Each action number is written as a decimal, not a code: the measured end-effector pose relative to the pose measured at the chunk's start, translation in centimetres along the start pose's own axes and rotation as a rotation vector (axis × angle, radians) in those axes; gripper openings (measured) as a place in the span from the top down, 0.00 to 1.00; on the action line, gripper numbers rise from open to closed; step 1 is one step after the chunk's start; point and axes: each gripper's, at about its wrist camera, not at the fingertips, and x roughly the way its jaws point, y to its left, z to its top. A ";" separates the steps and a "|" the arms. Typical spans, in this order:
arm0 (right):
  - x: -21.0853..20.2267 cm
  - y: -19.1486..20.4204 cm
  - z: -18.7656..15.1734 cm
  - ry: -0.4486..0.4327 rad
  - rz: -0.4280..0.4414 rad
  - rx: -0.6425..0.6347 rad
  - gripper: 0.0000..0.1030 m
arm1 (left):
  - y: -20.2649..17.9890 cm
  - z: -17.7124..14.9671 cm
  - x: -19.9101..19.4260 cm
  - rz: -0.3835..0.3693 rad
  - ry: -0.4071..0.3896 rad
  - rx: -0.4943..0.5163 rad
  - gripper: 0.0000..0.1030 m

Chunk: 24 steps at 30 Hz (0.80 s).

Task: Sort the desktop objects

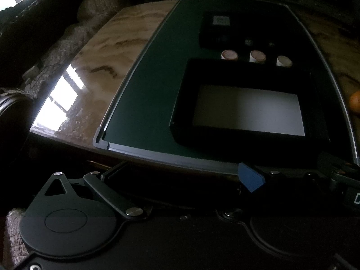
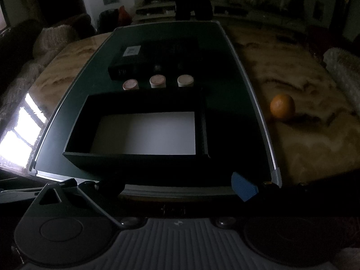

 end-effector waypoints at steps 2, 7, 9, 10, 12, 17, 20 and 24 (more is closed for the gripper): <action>0.0 0.1 0.0 -0.001 -0.002 0.001 0.00 | 0.1 -0.1 0.1 0.002 0.000 0.001 0.00; 0.4 0.0 -0.3 0.001 0.001 0.002 0.00 | 0.0 -0.3 0.4 0.000 0.003 -0.001 0.00; 0.5 0.1 -0.4 0.000 0.001 0.004 0.00 | 0.0 -0.4 0.6 -0.001 0.005 -0.001 0.00; 0.5 0.0 -0.4 0.001 0.002 0.006 0.00 | -0.2 -0.4 0.6 -0.001 0.005 0.000 0.00; 0.6 0.0 -0.5 0.004 0.005 0.007 0.00 | -0.3 -0.3 0.8 0.002 0.004 0.003 0.00; 0.6 0.0 -0.4 0.002 0.005 0.004 0.00 | -0.2 -0.3 0.8 -0.002 0.008 0.002 0.00; 0.7 0.1 -0.5 -0.001 0.006 0.003 0.00 | -0.4 -0.3 0.9 -0.007 0.010 -0.001 0.00; 0.9 -0.1 -0.3 0.005 0.013 0.009 0.00 | -0.8 -0.4 0.8 -0.009 0.010 -0.003 0.00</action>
